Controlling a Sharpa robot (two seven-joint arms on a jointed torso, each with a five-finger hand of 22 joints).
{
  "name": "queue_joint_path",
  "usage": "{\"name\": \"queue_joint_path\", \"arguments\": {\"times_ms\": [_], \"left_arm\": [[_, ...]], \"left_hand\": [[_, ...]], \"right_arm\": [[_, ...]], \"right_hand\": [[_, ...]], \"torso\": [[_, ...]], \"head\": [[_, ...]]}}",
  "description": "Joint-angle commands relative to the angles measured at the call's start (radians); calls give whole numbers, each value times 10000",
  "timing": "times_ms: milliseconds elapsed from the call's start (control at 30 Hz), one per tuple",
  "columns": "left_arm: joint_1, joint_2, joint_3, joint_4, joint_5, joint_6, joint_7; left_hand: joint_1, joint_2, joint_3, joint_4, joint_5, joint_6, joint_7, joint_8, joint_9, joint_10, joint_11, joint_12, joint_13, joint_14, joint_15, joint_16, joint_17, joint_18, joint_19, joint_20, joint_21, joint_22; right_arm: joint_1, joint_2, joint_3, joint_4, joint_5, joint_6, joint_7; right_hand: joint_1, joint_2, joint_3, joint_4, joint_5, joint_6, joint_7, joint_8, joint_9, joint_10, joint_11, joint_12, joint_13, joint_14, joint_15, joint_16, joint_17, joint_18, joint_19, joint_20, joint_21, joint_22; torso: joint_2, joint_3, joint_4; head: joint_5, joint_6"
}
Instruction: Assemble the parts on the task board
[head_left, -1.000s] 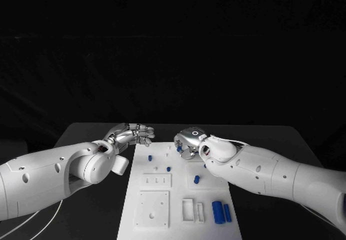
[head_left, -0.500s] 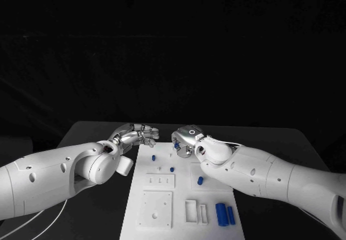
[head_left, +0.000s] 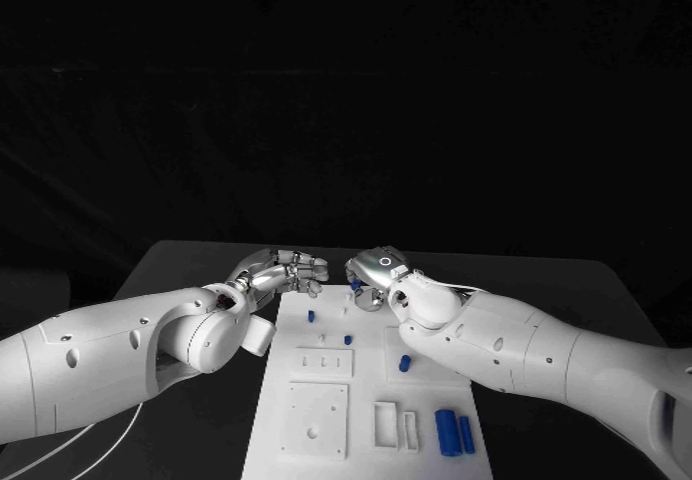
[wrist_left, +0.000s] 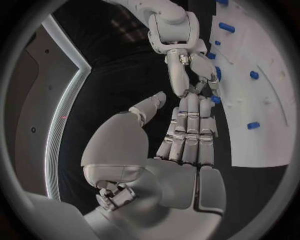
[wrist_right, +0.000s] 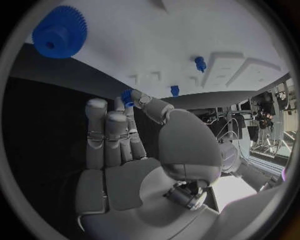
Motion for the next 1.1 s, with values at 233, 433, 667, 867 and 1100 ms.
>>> {"name": "queue_joint_path", "arguments": {"times_ms": [233, 433, 667, 867, 1100], "left_arm": [[115, -20, 12, 178, -44, -207, 198], [161, -5, 13, 204, -44, -227, 187], [212, -10, 13, 229, -44, -252, 187], [245, -17, 13, 288, -44, -267, 178], [269, -18, 13, 287, -44, -270, 172]], "left_hand": [[50, -49, -1, -81, -5, 71, 2, -25, 21, 14, -28, -49, 16, -59, 1, 33, 9, 89, -60, 18, 60, 207], [56, -50, 7, -101, -1, 82, 1, -25, 28, 26, -29, -49, 21, -57, 1, 34, 11, 89, -61, 19, 66, 206], [58, -50, 10, -109, 0, 85, 0, -25, 30, 28, -30, -50, 22, -56, 2, 35, 11, 89, -61, 19, 68, 206], [66, -44, 20, -125, 3, 92, 0, -26, 36, 37, -32, -52, 26, -52, 0, 37, 13, 90, -59, 19, 74, 205], [67, -47, 22, -131, 3, 94, 0, -27, 38, 39, -32, -53, 27, -51, 0, 37, 13, 90, -58, 19, 76, 205]], "right_arm": [[-5, 92, 2, -80, -74, -137, 88], [-6, 108, 2, -135, -14, -70, 156], [-16, 169, 1, -224, 62, -65, 217], [-16, 165, 1, -279, 44, -79, 234], [-19, 158, 1, -205, 125, -20, 264]], "right_hand": [[22, -75, 89, 7, 24, 61, 22, 64, 150, 660, -110, 2, 1, -241, -187, 42, -18, 702, 264, -176, 63, 203], [26, -90, 105, 16, 24, 59, 23, 58, 154, 658, -109, -7, 8, -242, -186, 46, -23, 702, 261, -174, 67, 201], [25, -99, 109, 21, 24, 59, 24, 55, 156, 658, -108, -10, 11, -243, -185, 47, -26, 702, 259, -172, 69, 201], [21, -109, 117, 34, 24, 54, 26, 49, 159, 658, -106, -17, 17, -244, -183, 50, -30, 702, 256, -170, 72, 200], [21, -112, 119, 36, 24, 54, 26, 48, 160, 658, -106, -18, 19, -245, -183, 51, -31, 702, 255, -170, 73, 199]], "torso": [[137, -99, 67], [193, -131, 88], [215, -121, 69], [225, -140, 70], [220, -126, 42]], "head": [[26, 61], [49, 74], [81, 30], [100, 16], [131, -14]]}}
